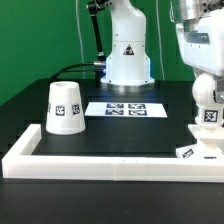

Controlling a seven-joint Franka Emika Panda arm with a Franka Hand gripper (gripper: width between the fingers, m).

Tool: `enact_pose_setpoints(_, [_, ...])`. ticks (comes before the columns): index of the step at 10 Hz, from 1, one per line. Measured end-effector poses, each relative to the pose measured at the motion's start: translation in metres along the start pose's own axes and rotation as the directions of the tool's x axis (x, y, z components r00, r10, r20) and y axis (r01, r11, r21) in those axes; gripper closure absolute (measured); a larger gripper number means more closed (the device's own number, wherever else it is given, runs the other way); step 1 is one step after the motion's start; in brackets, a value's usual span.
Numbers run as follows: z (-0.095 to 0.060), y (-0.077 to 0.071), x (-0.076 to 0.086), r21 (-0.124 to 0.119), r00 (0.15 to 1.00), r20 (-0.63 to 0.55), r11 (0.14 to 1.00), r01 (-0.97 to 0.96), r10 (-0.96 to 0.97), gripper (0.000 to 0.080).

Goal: Assemble lamp

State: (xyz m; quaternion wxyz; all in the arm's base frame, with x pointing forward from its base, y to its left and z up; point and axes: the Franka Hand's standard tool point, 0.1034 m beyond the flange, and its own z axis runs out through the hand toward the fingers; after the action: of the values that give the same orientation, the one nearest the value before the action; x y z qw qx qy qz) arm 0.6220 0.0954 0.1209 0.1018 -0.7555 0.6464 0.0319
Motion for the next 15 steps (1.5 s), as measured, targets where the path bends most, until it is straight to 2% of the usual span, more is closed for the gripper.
enact_pose_setpoints(3, [0.001,0.001,0.002,0.002,0.969,-0.003,0.969,0.247,-0.247,0.01])
enact_pose_setpoints(6, [0.001,0.001,0.001,-0.006,0.876,-0.004,0.876,0.483,-0.483,0.01])
enact_pose_setpoints(7, [0.002,0.003,0.0,-0.054,0.789,-0.014,0.789,0.613,-0.614,0.01])
enact_pose_setpoints(8, [0.002,0.004,-0.001,-0.079,0.708,-0.02,0.707,0.702,-0.706,0.01])
enact_pose_setpoints(12, [0.003,0.004,-0.007,-0.131,0.408,-0.004,0.405,0.905,-0.913,0.01])
enact_pose_setpoints(13, [0.003,0.004,-0.009,-0.132,0.358,0.003,0.355,0.926,-0.934,0.01])
enact_pose_setpoints(15, [0.003,0.003,-0.006,-0.133,0.172,0.022,0.168,0.977,-0.985,0.01])
